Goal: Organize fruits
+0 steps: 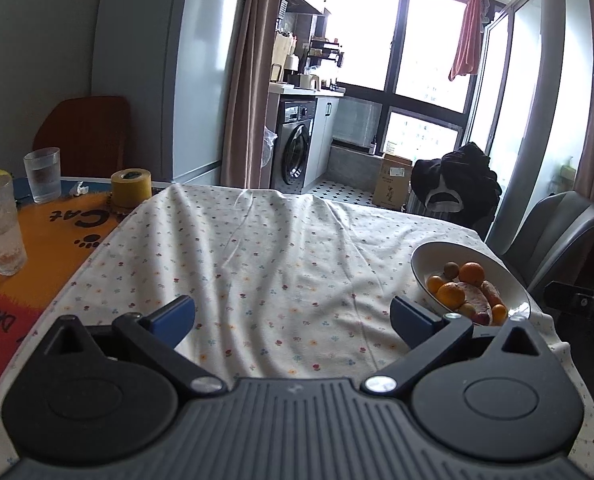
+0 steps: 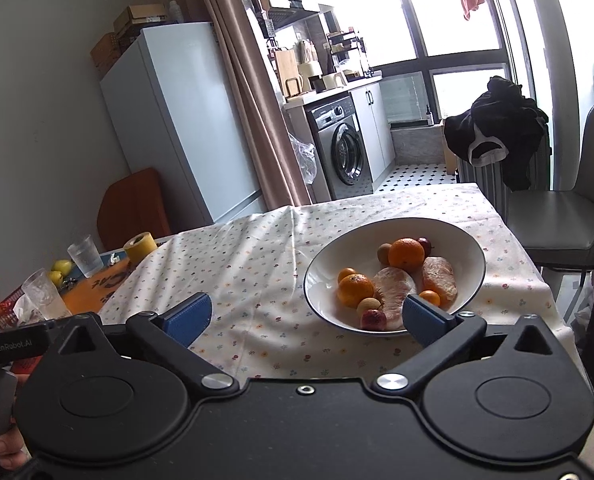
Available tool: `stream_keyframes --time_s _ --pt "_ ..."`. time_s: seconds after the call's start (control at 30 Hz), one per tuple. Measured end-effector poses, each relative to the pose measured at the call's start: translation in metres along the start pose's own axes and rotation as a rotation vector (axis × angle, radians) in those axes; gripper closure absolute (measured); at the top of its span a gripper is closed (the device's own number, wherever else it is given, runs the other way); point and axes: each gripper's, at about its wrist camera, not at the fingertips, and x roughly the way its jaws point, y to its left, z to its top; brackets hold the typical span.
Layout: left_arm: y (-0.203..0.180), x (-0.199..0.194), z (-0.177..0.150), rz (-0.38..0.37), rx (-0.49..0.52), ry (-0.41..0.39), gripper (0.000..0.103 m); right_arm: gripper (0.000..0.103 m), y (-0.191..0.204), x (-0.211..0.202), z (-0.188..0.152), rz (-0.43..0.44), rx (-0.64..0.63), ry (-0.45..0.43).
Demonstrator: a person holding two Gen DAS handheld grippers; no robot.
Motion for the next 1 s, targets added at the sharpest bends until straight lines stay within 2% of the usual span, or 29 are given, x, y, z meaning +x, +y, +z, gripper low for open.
stream_keyframes --time_s 0.13,0.4,0.57,0.77,1.0 --pt "0.007 -0.007 -0.005 0.018 -0.026 0.012 0.000 0.000 0.002 -0.009 -0.002 -0.010 -0.012 0.004" --pt "0.004 -0.030 -0.010 0.026 0.008 0.040 0.000 0.000 0.005 -0.035 -0.002 0.004 -0.022 -0.013" --pt "0.000 -0.051 -0.010 0.030 0.024 0.029 0.000 0.000 0.010 -0.046 0.001 -0.010 -0.043 -0.011" --pt "-0.001 -0.070 -0.012 0.019 0.032 0.015 0.000 0.000 0.016 -0.059 -0.004 -0.005 -0.065 0.020" --pt "0.003 -0.084 -0.018 0.020 -0.010 0.037 0.000 0.000 0.026 -0.069 -0.012 -0.006 -0.094 0.063"
